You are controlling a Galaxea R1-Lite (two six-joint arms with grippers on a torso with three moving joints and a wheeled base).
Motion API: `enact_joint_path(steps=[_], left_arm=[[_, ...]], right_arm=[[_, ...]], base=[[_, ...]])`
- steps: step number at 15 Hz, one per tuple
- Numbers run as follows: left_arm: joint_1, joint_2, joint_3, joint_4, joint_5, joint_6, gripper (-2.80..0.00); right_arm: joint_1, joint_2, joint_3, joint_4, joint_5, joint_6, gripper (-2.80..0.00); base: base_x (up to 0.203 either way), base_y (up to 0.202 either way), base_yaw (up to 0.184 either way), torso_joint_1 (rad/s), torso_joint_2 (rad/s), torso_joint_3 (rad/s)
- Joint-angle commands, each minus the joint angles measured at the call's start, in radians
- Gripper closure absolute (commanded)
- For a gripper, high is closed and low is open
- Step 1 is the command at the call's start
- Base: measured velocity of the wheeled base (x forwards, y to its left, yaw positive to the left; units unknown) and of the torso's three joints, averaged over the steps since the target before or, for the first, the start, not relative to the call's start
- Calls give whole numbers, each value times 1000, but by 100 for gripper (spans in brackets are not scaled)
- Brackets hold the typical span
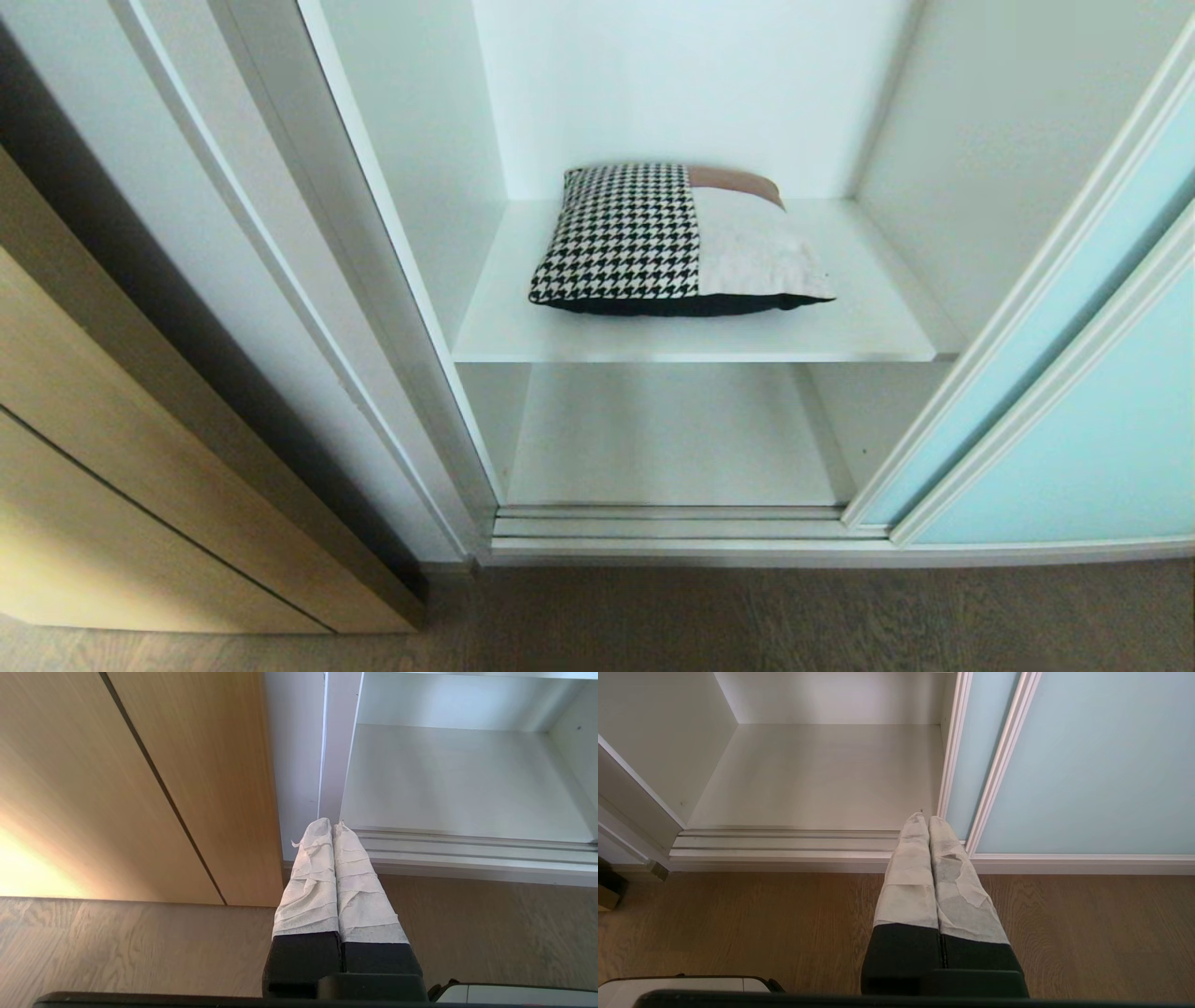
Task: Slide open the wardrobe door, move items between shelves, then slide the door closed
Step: Place the pillow on the lower shelf
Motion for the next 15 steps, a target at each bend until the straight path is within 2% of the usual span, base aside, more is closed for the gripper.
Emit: enact_joint_path(steps=[1,15], left_arm=[[1,2,0,0,0,-1,0],[0,2,0,0,0,0,0]], right_arm=[[0,1,0,0,0,0,0],[0,-2,-2,7,-6,-14,0]], base=[[0,0,0,0,0,0],[0,0,0,0,0,0]])
